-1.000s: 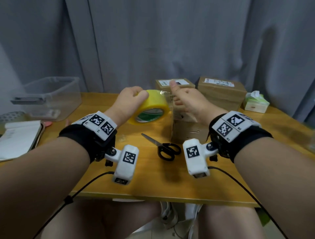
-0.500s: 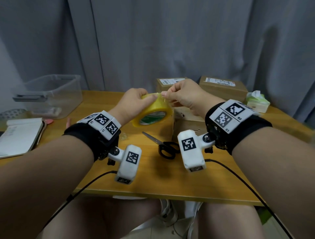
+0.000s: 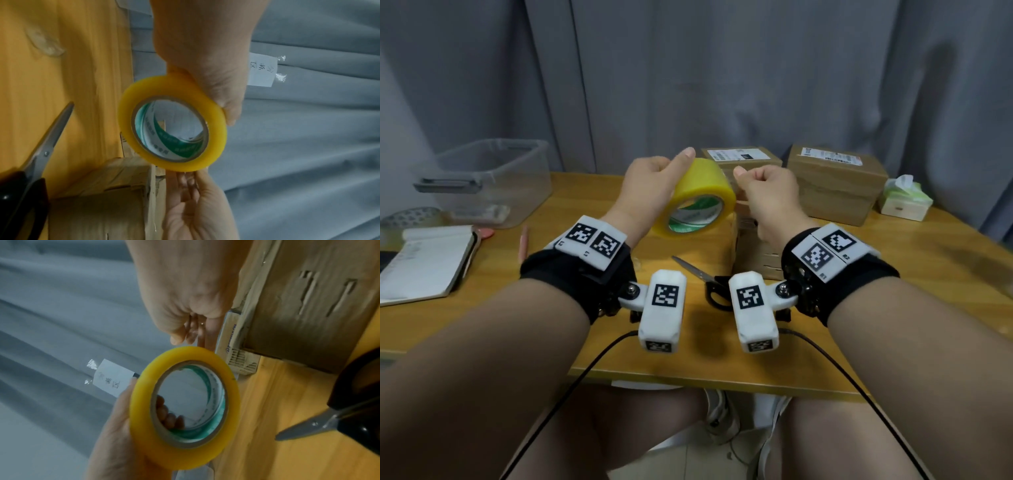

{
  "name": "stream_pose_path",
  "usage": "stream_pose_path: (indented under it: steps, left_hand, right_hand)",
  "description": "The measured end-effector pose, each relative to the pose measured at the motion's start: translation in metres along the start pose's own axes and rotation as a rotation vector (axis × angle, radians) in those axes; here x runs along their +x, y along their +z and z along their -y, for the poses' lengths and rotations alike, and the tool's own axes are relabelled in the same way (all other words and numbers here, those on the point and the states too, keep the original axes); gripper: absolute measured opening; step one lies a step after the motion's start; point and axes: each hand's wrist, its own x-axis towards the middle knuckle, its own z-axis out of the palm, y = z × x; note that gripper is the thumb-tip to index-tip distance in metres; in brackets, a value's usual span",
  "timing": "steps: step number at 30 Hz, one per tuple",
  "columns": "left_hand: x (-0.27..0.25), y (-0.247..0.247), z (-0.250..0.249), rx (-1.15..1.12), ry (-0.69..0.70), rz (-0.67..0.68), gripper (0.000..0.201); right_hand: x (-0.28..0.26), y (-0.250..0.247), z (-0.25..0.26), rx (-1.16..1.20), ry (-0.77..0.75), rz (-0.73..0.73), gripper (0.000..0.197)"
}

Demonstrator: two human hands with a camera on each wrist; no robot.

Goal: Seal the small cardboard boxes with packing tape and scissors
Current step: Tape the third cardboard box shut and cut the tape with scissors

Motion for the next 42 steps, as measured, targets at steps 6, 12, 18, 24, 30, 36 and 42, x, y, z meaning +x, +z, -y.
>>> stream_pose_path:
  steps: [6, 12, 18, 24, 30, 36, 42]
  left_hand:
    - [0.006, -0.004, -0.007, 0.402, 0.194, 0.027, 0.052]
    - [0.022, -0.01, 0.0, 1.075, 0.163, 0.303, 0.069]
    - [0.027, 0.009, -0.002, 1.18, 0.096, 0.393, 0.069]
    - [0.027, 0.034, -0.008, 1.24, 0.047, 0.437, 0.065]
    - [0.024, 0.043, 0.0, 1.249, 0.001, 0.474, 0.066]
    - [0.023, 0.049, -0.003, 1.295, -0.016, 0.478, 0.065]
    - [0.016, 0.059, 0.001, 1.314, 0.008, 0.471, 0.064]
  right_hand:
    - [0.008, -0.014, 0.003, -0.144, -0.065, 0.042, 0.026]
    - [0.013, -0.039, 0.017, -0.242, -0.092, 0.049, 0.031]
    - [0.016, -0.045, 0.0, -0.479, 0.05, 0.048, 0.029]
    - [0.021, -0.05, -0.008, -0.623, 0.131, -0.003, 0.031]
    - [0.025, -0.053, -0.022, -0.65, 0.138, 0.004, 0.031]
    - [0.025, -0.053, -0.031, -0.809, 0.112, 0.023, 0.038]
    - [0.017, -0.05, -0.038, -0.912, 0.08, 0.079, 0.046]
